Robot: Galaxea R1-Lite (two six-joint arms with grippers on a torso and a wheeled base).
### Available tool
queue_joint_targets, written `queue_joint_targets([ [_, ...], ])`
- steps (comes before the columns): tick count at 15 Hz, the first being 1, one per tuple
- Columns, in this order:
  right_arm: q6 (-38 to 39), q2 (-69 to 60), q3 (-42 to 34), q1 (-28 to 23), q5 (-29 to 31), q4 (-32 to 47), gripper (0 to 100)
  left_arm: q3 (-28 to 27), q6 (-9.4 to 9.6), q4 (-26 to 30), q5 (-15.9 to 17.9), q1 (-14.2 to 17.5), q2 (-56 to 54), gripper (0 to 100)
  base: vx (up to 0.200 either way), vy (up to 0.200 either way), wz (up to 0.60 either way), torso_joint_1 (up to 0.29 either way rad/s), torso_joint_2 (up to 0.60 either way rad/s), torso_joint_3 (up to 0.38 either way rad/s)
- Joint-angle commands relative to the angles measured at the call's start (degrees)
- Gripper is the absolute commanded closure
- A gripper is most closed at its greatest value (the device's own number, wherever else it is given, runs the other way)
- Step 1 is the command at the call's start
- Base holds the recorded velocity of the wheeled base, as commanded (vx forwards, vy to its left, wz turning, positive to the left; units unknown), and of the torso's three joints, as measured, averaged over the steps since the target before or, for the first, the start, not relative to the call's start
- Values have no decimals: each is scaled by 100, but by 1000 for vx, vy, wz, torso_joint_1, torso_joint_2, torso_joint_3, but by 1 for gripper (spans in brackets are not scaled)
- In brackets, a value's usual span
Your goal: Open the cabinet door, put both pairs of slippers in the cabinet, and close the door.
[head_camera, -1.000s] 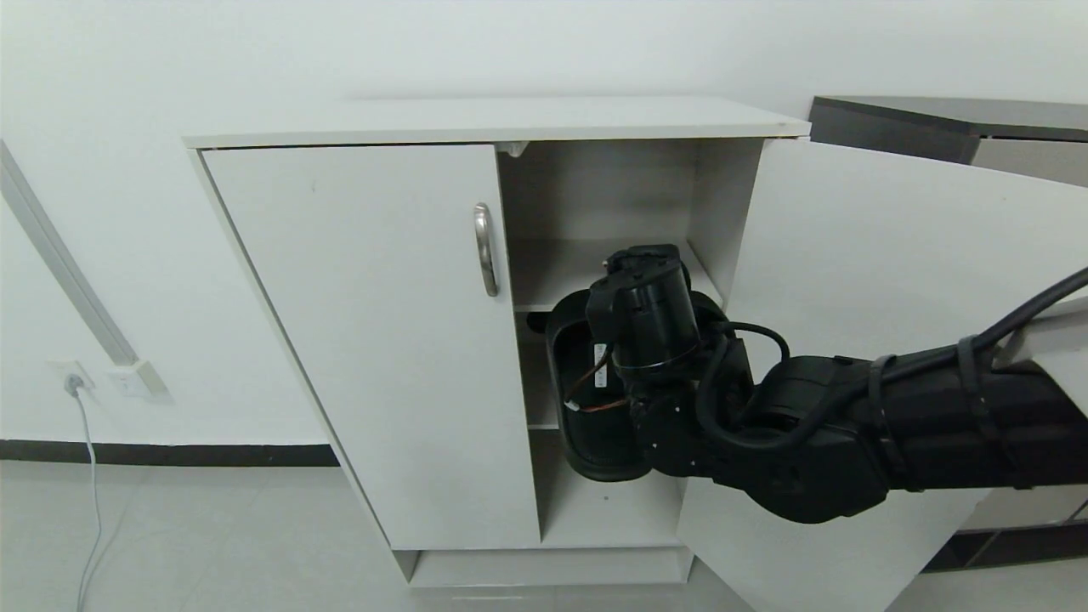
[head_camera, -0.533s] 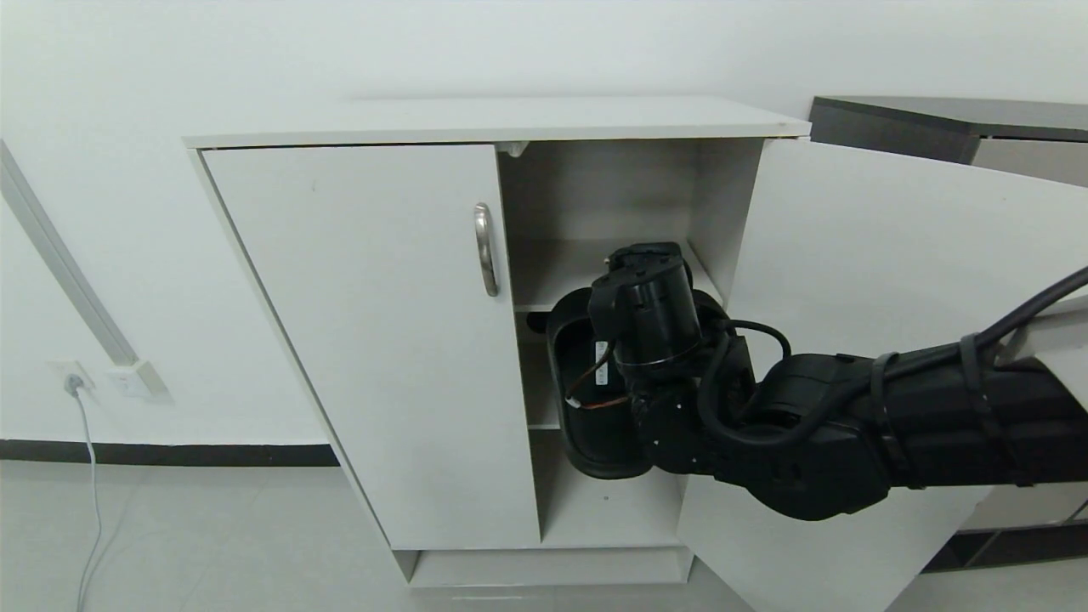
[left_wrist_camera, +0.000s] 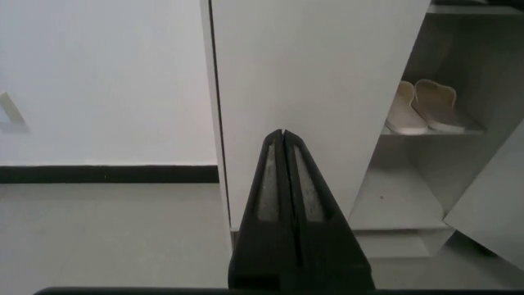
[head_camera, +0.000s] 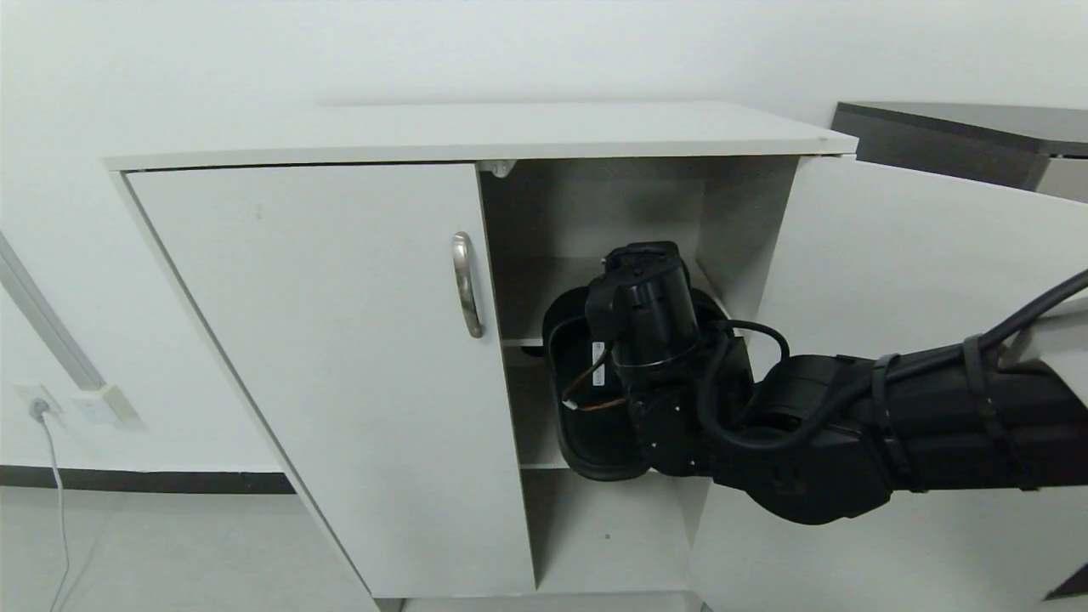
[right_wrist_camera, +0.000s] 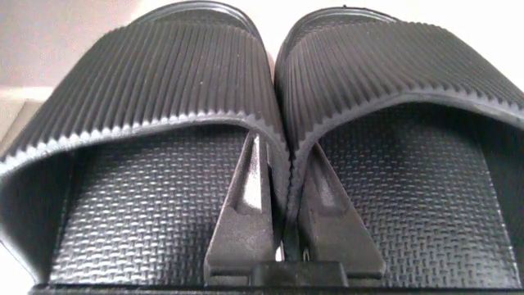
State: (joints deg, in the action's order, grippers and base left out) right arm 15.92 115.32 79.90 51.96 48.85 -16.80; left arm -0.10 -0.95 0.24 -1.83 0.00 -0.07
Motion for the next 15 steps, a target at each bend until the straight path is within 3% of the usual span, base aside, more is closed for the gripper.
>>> queue_joint_targets([
  [1,8,-19,0,-1,2,1,100,1,-2,2,-2,0,7,100,200,0,0,7,-2,2],
  [4,8,17,-9,-1,-7,-8,100,10,-10,-7,-11,0,7,100,200,0,0,1,7,1],
  [9,8,175,237,-107,-60,-8,100,10,-10,-7,-11,0,7,100,0,0,0,0,0,0],
  [15,-72,799,1195,-502,-156,300,100,10,-19,-7,-19,0,7,100,0,0,0,0,0,0],
])
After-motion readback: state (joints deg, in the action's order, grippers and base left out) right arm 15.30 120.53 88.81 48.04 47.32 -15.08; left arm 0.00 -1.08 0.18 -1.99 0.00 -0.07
